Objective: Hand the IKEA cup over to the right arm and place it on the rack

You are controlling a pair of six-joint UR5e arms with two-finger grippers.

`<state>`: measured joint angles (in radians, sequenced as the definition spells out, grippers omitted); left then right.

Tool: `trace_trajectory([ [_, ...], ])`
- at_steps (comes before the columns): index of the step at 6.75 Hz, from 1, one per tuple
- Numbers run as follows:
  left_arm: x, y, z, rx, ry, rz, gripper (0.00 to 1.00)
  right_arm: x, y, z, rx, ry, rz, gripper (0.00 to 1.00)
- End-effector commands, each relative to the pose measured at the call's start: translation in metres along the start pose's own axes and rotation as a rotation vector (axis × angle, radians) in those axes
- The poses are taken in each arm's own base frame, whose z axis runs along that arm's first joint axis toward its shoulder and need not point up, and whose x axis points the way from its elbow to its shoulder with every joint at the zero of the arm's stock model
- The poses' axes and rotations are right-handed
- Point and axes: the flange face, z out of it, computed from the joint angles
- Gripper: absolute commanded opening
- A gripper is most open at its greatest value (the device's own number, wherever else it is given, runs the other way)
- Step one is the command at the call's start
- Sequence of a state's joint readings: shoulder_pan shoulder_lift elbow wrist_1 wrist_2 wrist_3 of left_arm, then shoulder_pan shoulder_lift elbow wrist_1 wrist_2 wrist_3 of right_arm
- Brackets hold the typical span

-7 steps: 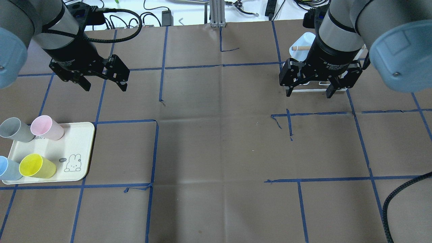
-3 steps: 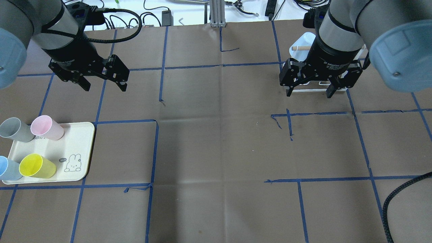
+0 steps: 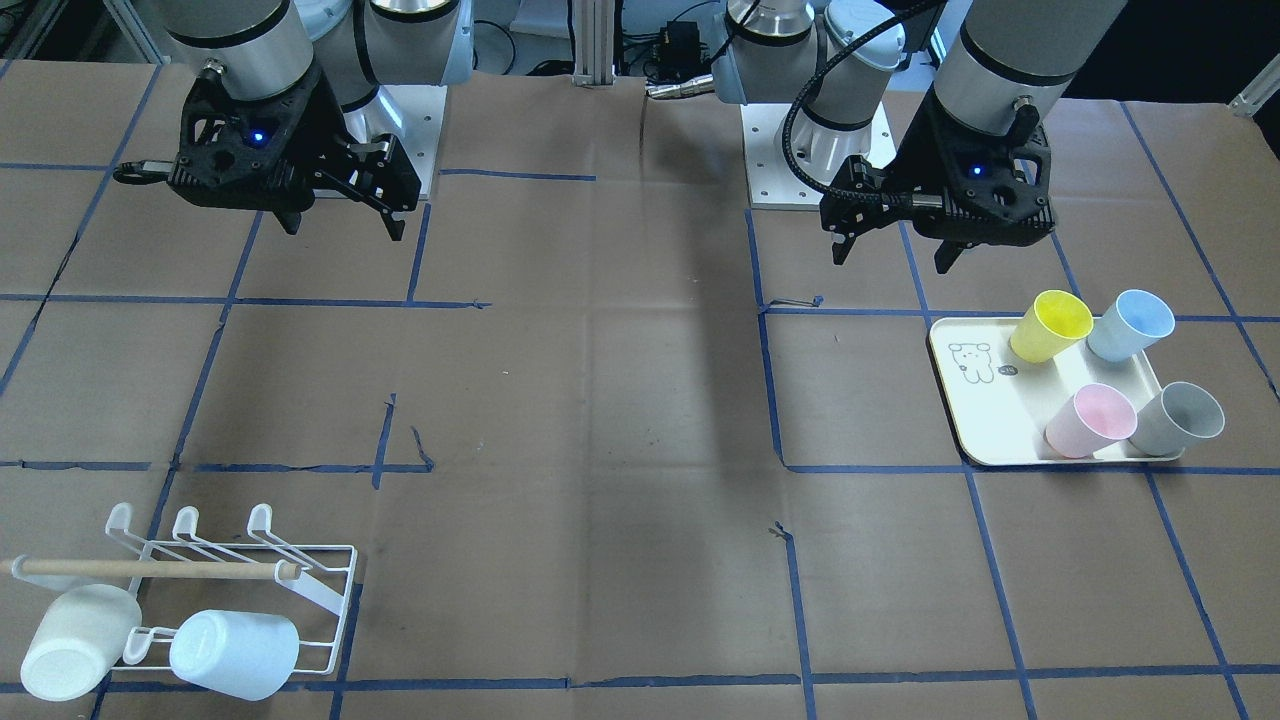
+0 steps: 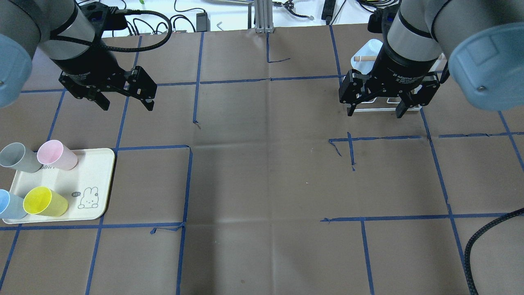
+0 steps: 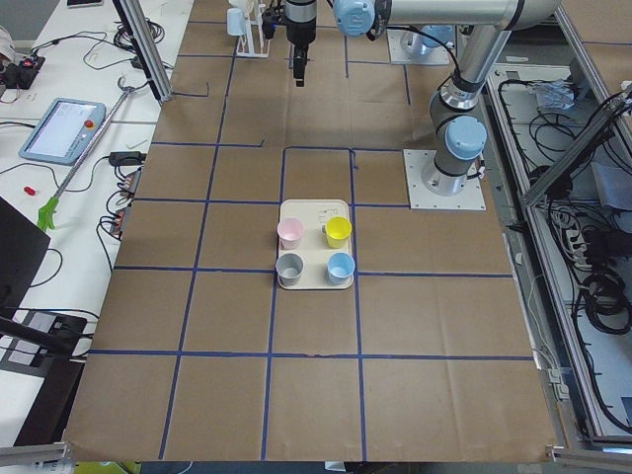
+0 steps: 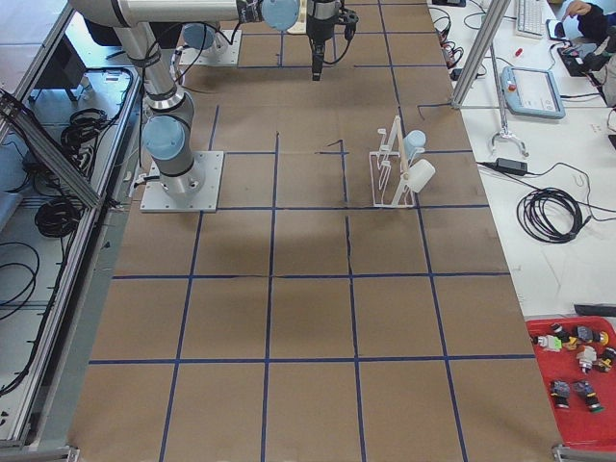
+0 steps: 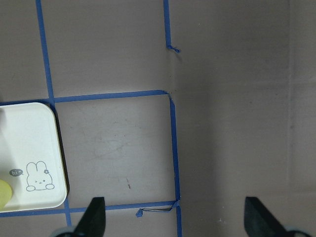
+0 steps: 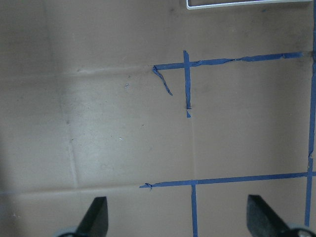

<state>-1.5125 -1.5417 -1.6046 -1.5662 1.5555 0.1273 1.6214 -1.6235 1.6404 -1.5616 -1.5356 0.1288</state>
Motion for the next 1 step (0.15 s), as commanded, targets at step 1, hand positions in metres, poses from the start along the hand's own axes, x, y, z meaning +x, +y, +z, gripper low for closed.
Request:
trace_trajectory([
  [1,0.0000,0.0000,0.0000,0.000,0.000,0.000,0.99,0.0001,-0.0006,0.0014,-0.003,0.002,0.000,1.00],
])
